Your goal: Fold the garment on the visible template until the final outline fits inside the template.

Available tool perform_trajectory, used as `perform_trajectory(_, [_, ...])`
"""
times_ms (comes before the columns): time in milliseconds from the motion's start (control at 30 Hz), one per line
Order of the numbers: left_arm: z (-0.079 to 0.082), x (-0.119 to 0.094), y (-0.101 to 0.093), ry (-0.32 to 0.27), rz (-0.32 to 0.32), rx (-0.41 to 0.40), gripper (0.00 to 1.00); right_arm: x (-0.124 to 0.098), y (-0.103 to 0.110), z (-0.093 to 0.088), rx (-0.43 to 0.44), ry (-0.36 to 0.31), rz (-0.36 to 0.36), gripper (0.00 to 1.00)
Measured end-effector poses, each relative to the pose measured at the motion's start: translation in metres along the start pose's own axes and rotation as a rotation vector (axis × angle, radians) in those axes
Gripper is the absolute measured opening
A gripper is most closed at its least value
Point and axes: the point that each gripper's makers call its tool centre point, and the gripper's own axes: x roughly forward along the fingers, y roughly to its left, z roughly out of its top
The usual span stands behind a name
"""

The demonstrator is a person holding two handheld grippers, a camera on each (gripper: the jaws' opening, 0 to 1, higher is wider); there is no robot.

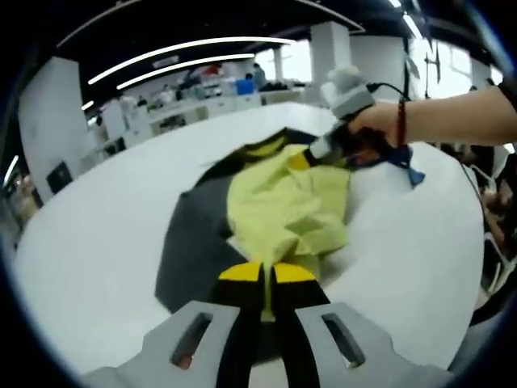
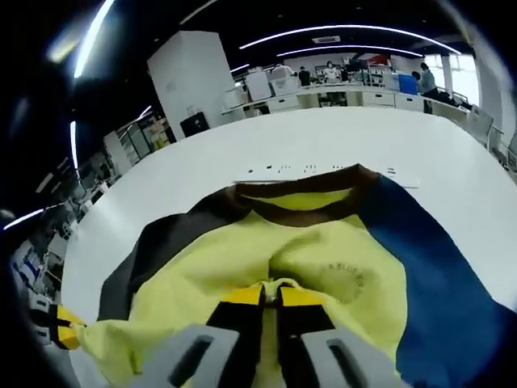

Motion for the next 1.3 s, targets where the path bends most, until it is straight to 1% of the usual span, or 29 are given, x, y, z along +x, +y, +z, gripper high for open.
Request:
perform_trajectory(100, [0.0,-0.001,0.0,-0.001,0.002,0.0,0.0,-0.011,0.0,0.01,-0.013,-0.025,-0.021,0.08])
perform_trajectory(167, [0.0,-0.002,0.001,0.0,0.004,-0.001,0.0,-0.017,-0.001,0.012,-0.01,-0.031,-0.026,0.11])
perform_trajectory(333, [-0.002,-0.004,0.002,0.001,0.012,-0.01,0.0,-0.039,-0.003,0.021,-0.009,-0.082,-0.037,0.17])
perform_trajectory(400, [-0.003,-0.005,0.002,0.001,0.013,-0.014,0.0,-0.046,-0.005,0.02,-0.01,-0.082,-0.036,0.22])
perform_trajectory(467, [-0.003,-0.006,0.002,0.0,0.015,-0.021,0.0,-0.052,-0.006,0.017,-0.004,-0.079,-0.032,0.23])
perform_trajectory(567, [-0.002,-0.007,0.001,-0.004,0.018,-0.024,0.0,-0.063,-0.01,0.005,-0.007,-0.071,-0.04,0.23])
perform_trajectory(733, [-0.001,-0.008,0.002,-0.005,0.023,-0.022,0.0,-0.072,-0.012,-0.014,-0.015,-0.046,-0.038,0.22])
perform_trajectory(933, [0.0,-0.008,0.002,-0.005,0.03,-0.017,0.0,-0.073,-0.005,-0.037,-0.014,-0.009,-0.01,0.21])
perform_trajectory(1033, [0.0,-0.008,0.002,-0.005,0.031,-0.018,0.0,-0.072,0.001,-0.047,-0.041,0.016,-0.002,0.19])
perform_trajectory(1100, [0.0,-0.008,0.002,-0.005,0.031,-0.017,0.0,-0.07,0.005,-0.055,-0.064,0.046,0.015,0.18])
perform_trajectory(1300, [-0.001,-0.009,0.003,-0.004,0.033,-0.017,0.0,-0.065,0.011,-0.066,-0.081,0.067,0.02,0.17])
